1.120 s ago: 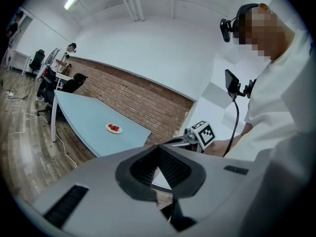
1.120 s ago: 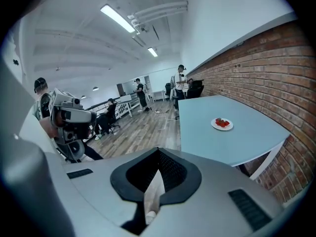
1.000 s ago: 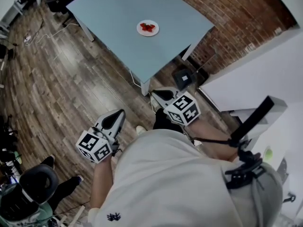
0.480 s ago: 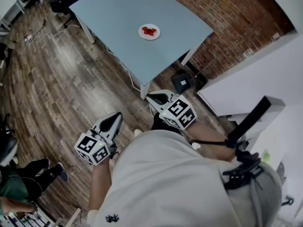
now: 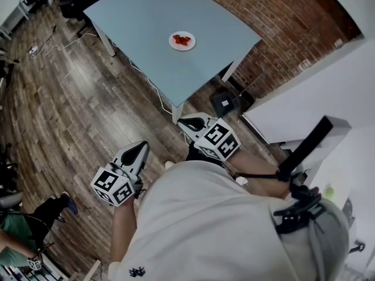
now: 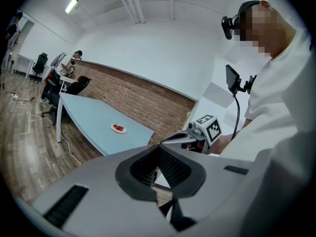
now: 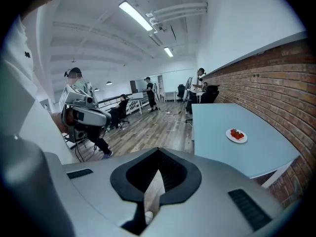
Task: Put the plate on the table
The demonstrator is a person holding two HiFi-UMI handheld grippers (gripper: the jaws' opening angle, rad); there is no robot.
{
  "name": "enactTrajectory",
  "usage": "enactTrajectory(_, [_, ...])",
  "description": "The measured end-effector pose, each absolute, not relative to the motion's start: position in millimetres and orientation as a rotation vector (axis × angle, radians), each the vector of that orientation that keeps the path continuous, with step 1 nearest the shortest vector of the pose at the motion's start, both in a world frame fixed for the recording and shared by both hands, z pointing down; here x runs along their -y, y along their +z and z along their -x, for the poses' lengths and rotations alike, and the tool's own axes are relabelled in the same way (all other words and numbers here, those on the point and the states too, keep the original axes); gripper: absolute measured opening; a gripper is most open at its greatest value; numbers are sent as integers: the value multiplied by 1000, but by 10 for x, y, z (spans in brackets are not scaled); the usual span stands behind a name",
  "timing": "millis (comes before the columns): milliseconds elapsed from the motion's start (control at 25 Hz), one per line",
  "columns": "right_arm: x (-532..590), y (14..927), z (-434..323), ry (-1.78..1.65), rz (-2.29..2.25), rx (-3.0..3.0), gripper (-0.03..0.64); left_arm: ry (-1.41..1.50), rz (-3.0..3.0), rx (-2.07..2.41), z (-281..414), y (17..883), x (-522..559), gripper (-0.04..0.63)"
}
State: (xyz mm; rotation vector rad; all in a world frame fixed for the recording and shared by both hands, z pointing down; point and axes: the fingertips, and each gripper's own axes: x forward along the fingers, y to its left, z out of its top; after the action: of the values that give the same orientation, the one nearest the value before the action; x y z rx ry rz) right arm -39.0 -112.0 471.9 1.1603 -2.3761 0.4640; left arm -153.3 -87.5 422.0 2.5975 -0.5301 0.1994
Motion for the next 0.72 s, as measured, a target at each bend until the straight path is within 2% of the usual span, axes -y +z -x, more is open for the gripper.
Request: enactTrajectory(720, [1240,4784,192,479,-1177,2342,8,224,-2582,492,1361,4299,1014,2])
